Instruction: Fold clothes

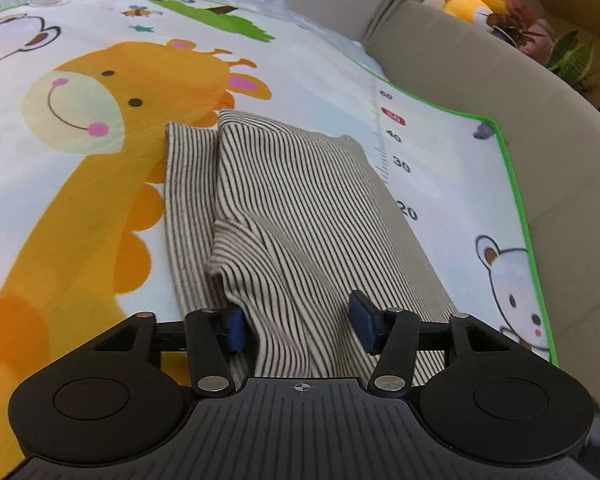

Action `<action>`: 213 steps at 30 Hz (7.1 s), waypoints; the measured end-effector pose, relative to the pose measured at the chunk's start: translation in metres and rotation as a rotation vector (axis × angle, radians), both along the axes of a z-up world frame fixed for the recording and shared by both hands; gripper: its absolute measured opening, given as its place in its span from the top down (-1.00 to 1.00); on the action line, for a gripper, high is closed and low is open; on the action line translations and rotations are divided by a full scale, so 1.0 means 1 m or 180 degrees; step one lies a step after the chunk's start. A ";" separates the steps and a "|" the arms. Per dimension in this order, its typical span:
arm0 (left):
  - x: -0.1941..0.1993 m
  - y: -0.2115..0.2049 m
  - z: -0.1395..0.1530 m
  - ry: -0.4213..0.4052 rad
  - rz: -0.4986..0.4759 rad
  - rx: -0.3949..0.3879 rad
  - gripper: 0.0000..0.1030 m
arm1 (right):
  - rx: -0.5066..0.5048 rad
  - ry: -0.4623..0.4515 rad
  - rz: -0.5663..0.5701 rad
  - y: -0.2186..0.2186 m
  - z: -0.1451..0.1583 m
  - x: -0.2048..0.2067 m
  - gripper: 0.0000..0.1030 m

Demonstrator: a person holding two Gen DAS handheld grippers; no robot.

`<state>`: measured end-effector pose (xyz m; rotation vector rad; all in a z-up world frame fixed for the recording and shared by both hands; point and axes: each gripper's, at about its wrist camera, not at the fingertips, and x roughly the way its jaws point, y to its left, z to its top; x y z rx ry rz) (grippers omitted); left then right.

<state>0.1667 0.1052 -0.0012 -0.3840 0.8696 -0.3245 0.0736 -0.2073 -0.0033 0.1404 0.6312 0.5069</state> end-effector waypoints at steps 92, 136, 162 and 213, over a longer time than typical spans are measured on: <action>-0.145 -0.058 0.002 -0.1787 -0.1669 0.2123 -0.99 | 0.0423 0.0733 0.0803 0.028 -0.015 0.032 -0.10; -0.033 -0.013 0.010 -0.0806 -0.0932 0.0539 -0.43 | -0.1693 -0.0745 0.1621 0.068 0.127 -0.032 0.43; -0.050 -0.010 0.010 -0.0858 -0.1045 0.0328 -0.65 | -0.0312 -0.0331 0.0122 0.025 0.024 0.121 -0.31; 0.034 0.030 -0.003 -0.0455 -0.0021 -0.0194 -0.42 | 0.1919 0.0799 -0.1200 0.027 -0.062 0.157 -0.27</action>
